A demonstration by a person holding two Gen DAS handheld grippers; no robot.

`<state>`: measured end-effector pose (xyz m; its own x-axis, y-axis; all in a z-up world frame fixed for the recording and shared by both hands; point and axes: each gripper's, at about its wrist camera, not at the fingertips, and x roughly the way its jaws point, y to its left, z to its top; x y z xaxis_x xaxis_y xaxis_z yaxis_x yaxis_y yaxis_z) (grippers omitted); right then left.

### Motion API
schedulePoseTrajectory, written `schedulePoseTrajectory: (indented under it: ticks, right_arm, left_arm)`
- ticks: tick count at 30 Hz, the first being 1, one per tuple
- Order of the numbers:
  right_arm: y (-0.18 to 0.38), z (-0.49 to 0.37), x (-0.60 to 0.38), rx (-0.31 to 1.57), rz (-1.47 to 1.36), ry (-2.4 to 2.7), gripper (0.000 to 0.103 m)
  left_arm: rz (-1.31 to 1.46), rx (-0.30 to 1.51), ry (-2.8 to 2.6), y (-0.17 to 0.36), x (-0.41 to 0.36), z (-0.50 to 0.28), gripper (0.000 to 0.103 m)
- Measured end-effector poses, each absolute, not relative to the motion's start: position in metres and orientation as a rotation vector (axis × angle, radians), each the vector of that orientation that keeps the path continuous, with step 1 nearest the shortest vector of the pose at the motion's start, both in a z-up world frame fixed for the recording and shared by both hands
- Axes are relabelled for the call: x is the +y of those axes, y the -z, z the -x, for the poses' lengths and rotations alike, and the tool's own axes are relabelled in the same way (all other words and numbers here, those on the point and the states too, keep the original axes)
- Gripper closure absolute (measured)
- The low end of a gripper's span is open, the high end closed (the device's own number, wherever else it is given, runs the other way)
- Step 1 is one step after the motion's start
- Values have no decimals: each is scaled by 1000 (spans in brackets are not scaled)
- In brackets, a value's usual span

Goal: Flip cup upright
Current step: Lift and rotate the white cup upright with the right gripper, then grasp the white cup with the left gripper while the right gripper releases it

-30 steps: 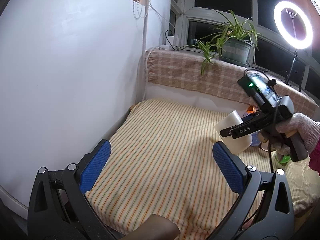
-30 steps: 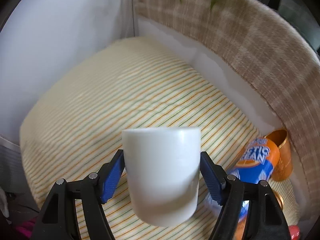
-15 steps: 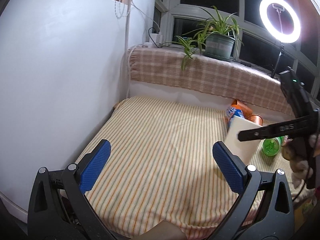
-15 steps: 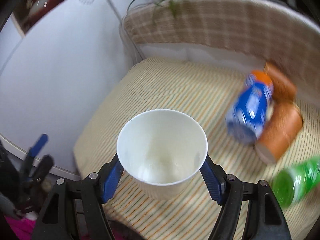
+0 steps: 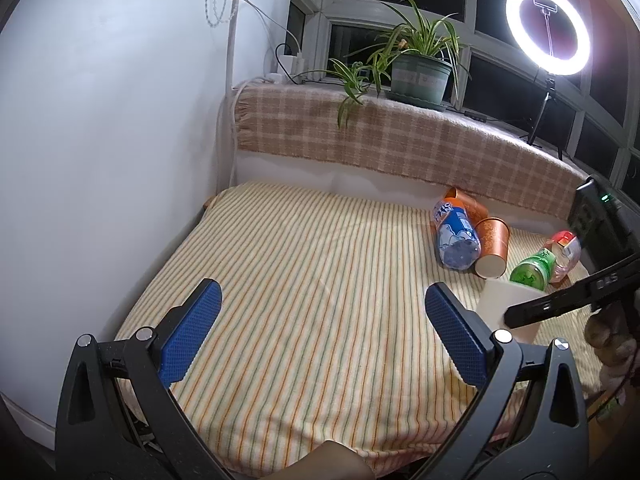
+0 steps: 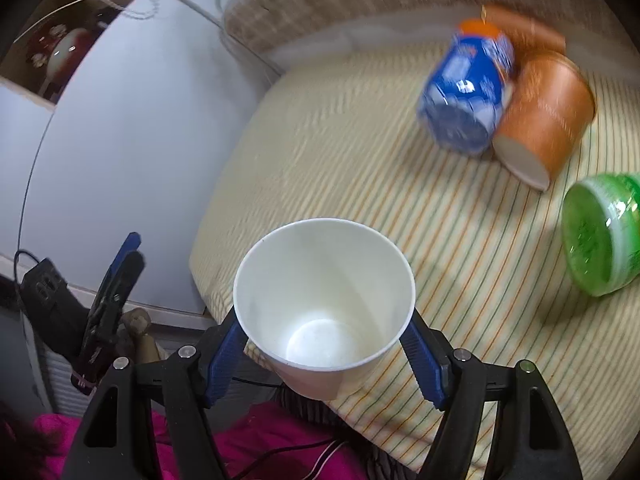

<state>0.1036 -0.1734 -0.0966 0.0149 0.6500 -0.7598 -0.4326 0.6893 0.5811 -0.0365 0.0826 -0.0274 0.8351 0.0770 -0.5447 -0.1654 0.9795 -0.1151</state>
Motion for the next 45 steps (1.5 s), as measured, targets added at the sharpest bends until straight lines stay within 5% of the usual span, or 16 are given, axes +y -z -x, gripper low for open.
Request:
schedulePoseTrajectory:
  ticks: [16, 24, 33, 45]
  right_arm:
    - [124, -133, -156, 1262, -273, -826, 21]
    - [102, -111, -186, 1139, -311, -820, 14]
    - [78, -48, -236, 932, -165, -584, 13]
    - [77, -21, -289, 887, -210, -431, 13]
  left_arm:
    - [165, 615, -64, 28, 74, 24, 0]
    - [321, 783, 135, 37, 67, -18, 0]
    - [517, 984, 271, 66, 56, -75, 8]
    - [617, 1133, 346, 99, 34, -118, 19]
